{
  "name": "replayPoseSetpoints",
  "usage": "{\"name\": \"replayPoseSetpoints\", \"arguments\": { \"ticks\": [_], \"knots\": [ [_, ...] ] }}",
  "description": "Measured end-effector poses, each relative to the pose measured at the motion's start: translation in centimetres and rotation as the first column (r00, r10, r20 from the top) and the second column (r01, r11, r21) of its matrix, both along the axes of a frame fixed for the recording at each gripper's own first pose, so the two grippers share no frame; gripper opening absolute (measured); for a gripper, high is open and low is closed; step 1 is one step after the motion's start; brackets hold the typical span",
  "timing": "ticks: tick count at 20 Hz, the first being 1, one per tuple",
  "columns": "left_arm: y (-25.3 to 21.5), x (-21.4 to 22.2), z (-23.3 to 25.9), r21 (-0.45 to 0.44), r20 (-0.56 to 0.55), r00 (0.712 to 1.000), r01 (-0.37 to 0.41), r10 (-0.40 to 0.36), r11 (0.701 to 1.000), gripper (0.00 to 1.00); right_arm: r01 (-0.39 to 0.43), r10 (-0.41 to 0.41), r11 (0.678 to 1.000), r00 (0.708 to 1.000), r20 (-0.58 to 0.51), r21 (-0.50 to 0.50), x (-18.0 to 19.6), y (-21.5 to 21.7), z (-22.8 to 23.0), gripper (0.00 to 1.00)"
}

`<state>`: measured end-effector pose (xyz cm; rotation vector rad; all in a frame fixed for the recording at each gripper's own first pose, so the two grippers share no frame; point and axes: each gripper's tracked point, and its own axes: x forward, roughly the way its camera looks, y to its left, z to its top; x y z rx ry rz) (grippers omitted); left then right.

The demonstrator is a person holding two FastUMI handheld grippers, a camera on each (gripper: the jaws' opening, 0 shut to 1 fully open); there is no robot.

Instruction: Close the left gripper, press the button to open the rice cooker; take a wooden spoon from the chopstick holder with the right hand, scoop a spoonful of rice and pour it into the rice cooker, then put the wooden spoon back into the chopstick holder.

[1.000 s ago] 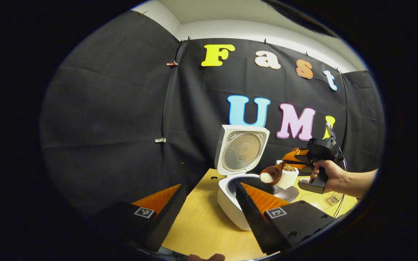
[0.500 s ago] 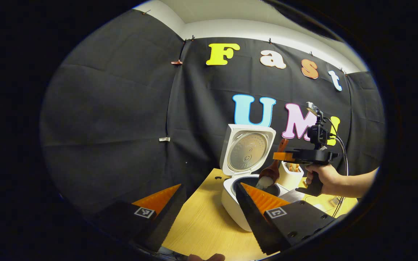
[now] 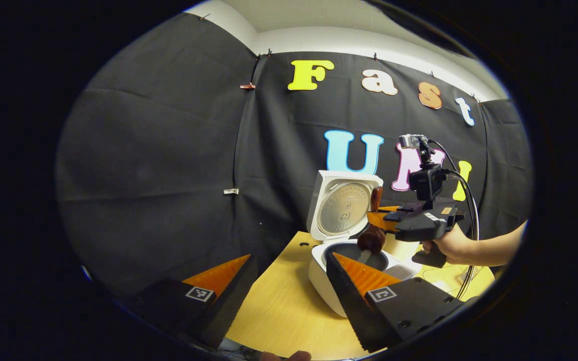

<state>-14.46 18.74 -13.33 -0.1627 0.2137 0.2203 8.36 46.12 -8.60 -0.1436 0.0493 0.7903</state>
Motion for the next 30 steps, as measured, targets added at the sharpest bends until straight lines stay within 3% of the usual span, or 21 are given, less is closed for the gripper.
{"name": "replayPoseSetpoints", "arguments": {
  "ticks": [4,9,11,12,14,17,19,22,27,30],
  "knots": [
    [0.0,-0.1,0.2,0.001,0.002,1.0,-0.004,0.004,1.0,0.95,-0.068,0.078,0.994,0.989,0.123,-0.083,-2.1,1.6,1.3,0.1],
    [-0.7,-0.6,0.3,-0.003,0.003,1.0,-0.001,0.001,1.0,0.98,-0.091,0.145,0.976,0.948,0.282,-0.199,-4.3,1.8,2.1,0.1],
    [-0.9,-1.1,0.3,-0.001,0.003,1.0,-0.002,0.002,1.0,0.95,-0.108,0.145,0.98,0.963,0.229,-0.169,-4.3,1.7,1.7,0.05],
    [-1.0,-1.2,0.5,0.003,0.004,1.0,-0.003,0.003,1.0,0.95,-0.113,0.135,0.985,0.975,0.175,-0.131,-3.8,1.6,1.6,0.1],
    [-1.4,-1.4,0.7,0.016,0.004,1.0,-0.001,0.001,1.0,0.95,-0.084,0.086,0.996,0.995,0.046,-0.032,-2.7,0.6,1.3,0.1],
    [-2.0,-1.6,1.0,0.021,0.009,1.0,0.008,-0.008,1.0,0.95,0.008,0.018,0.989,0.985,-0.173,0.149,-0.8,-1.4,1.4,0.1],
    [-2.4,-1.8,1.1,0.018,0.01,1.0,0.013,-0.013,1.0,0.95,0.082,-0.002,0.964,0.953,-0.304,0.253,0.2,-3.6,1.5,0.1],
    [-2.9,-1.8,1.3,0.023,0.009,1.0,0.018,-0.018,1.0,0.95,0.176,-0.011,0.911,0.916,-0.402,0.374,1.1,-7.5,2.5,0.1],
    [-4.1,-1.4,1.9,0.013,0.019,0.999,0.03,-0.031,0.999,0.95,0.287,-0.026,0.806,0.891,-0.453,0.518,1.3,-15.8,4.9,0.1],
    [-4.8,-1.1,2.3,-0.001,0.025,0.999,0.034,-0.034,0.999,0.95,0.37,-0.086,0.741,0.88,-0.468,0.561,1.4,-22.3,5.6,0.1]
  ]
}}
